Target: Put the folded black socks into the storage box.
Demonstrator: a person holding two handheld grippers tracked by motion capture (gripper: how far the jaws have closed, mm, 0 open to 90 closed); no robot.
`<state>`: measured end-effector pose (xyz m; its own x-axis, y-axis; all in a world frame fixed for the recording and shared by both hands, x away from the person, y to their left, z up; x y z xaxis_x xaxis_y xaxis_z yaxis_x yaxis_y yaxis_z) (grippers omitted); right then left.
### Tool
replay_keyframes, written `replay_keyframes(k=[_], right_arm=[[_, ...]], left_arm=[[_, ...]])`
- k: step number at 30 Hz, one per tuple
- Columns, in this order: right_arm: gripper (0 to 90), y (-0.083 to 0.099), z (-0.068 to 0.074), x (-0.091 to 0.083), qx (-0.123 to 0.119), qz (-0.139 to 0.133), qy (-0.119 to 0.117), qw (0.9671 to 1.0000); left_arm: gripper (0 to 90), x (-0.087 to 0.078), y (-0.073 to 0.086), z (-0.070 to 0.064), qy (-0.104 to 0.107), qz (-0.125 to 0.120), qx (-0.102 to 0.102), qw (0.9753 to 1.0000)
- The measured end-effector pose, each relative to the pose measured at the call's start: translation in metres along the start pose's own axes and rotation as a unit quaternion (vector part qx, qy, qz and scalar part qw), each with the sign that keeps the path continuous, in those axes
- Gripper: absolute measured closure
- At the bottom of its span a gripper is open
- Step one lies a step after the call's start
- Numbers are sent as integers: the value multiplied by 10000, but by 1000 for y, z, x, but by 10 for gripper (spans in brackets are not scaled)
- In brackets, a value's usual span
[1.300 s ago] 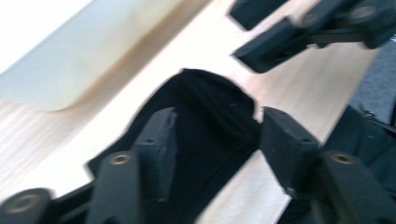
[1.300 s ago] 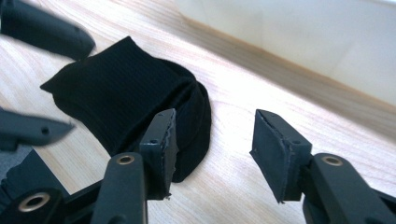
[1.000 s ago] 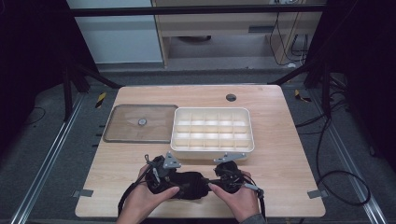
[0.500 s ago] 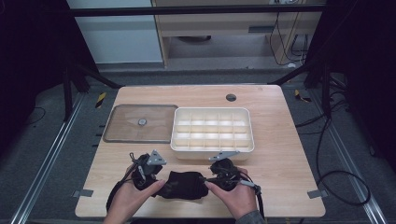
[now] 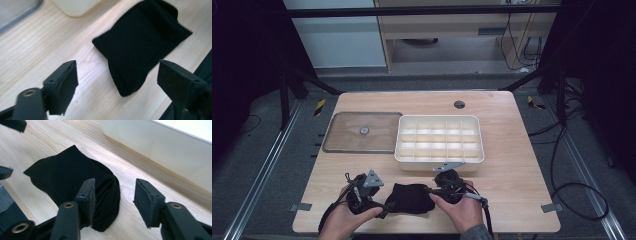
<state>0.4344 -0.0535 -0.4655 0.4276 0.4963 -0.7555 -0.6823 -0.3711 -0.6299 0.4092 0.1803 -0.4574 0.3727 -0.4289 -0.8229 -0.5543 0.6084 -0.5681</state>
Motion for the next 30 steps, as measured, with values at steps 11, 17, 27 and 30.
replay_keyframes(k=[11, 17, 27, 30], right_arm=[[538, -4, -1, 8, 50, -28, -64, 10000], [466, -7, 5, 18, 76, 73, -183, 9998], [459, -3, 5, 35, 37, 342, -77, 9994], [452, 0, 6, 35, -26, 384, -89, 9992]], left_arm=[[216, 11, 16, -4, 80, 225, 281, 9993], [310, 17, 21, -3, 99, 293, 240, 9992], [469, 25, 21, 1, 93, 405, 155, 9990], [535, 28, 20, 2, 81, 448, 144, 9989]])
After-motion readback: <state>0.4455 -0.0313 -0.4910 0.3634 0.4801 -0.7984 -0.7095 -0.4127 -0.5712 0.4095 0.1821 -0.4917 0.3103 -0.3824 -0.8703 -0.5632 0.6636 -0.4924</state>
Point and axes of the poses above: each handheld gripper's, and its own axes: x roughly forward along the jaws, y roughly out of its underside, z roughly to its left, the point moved 3 cm from there along x, roughly forward along the jaws
